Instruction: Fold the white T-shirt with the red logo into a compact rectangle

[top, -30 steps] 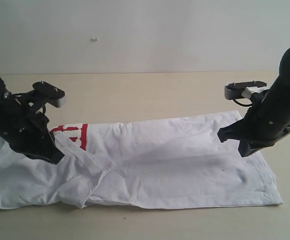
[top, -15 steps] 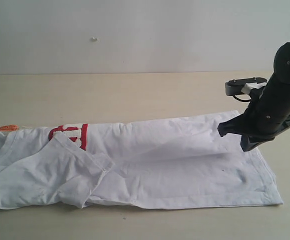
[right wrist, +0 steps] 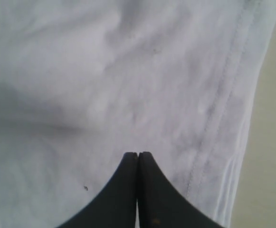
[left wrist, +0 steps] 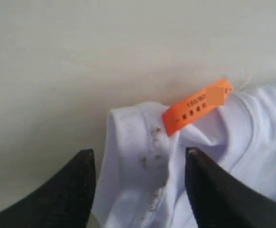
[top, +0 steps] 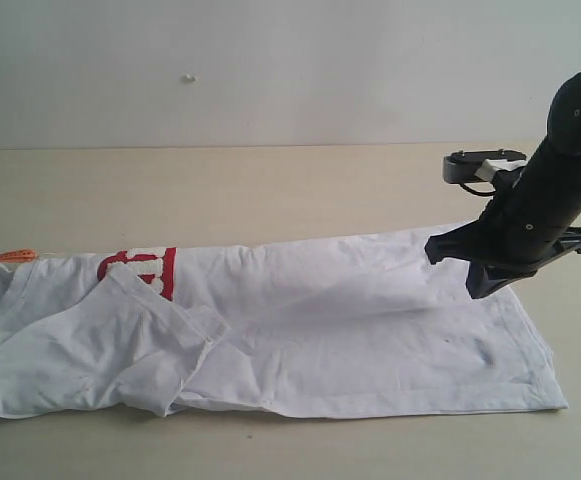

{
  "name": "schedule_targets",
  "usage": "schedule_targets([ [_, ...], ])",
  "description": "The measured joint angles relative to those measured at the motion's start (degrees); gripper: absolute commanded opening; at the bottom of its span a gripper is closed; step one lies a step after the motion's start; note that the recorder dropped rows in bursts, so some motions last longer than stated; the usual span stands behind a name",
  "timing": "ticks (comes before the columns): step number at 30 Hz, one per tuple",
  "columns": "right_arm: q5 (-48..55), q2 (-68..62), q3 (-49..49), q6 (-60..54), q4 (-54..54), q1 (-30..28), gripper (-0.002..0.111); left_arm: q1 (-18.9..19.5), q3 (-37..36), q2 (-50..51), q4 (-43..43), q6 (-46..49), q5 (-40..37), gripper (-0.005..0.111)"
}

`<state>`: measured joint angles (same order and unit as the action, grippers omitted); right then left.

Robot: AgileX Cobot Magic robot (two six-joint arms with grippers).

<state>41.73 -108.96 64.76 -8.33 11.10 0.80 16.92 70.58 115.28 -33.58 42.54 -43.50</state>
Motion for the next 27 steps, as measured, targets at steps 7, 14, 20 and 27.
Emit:
schedule_targets([
  [7, 0.0, 0.0, 0.0, 0.0, 0.2, 0.0, 0.000, 0.0, 0.1, 4.0, -7.5, 7.4, -6.4, 0.056],
  [14, 0.1, 0.0, 0.0, -0.2, 0.3, 0.0, 0.000, 0.1, 0.1, 4.9, -6.9, 6.3, -4.0, 0.056],
  [20, 0.1, 0.0, 0.0, -0.5, 0.3, 0.0, 0.000, 0.1, 0.7, 6.0, -7.3, 5.7, -5.0, 0.037],
  [27, 1.4, 1.1, 1.1, -0.5, 0.5, 0.0, 0.000, 0.1, 0.6, 6.1, -6.4, 6.3, -5.0, 0.000],
])
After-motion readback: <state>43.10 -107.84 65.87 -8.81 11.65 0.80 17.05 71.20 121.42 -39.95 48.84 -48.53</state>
